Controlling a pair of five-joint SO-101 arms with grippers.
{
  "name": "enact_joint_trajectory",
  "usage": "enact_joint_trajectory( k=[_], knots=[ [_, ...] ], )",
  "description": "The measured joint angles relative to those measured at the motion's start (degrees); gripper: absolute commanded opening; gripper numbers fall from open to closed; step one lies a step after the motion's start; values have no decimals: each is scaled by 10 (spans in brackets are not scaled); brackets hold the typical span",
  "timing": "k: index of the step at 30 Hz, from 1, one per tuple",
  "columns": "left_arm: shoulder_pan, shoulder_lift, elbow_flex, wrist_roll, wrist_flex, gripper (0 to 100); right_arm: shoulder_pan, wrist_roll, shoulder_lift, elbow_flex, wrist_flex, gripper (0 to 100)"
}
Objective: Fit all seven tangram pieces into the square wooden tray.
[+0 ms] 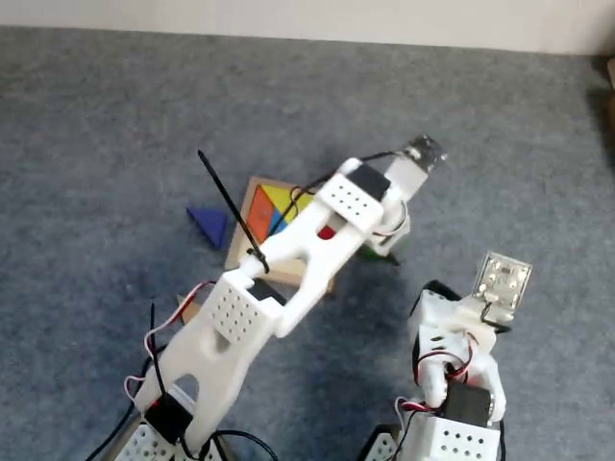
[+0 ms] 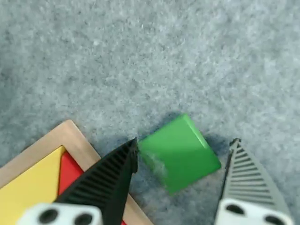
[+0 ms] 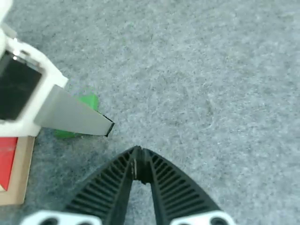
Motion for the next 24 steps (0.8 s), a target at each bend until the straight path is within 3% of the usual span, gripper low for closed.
enact_joint_trajectory(
  k=[6,14,24],
  knots=[
    [-1,36,-41,0,14,232,0,0,0,0,0,5],
    [4,86,-138,-29,104,110,0,0,0,0,0,5],
    [4,98,-280,-31,239,98,0,0,0,0,0,5]
  ],
)
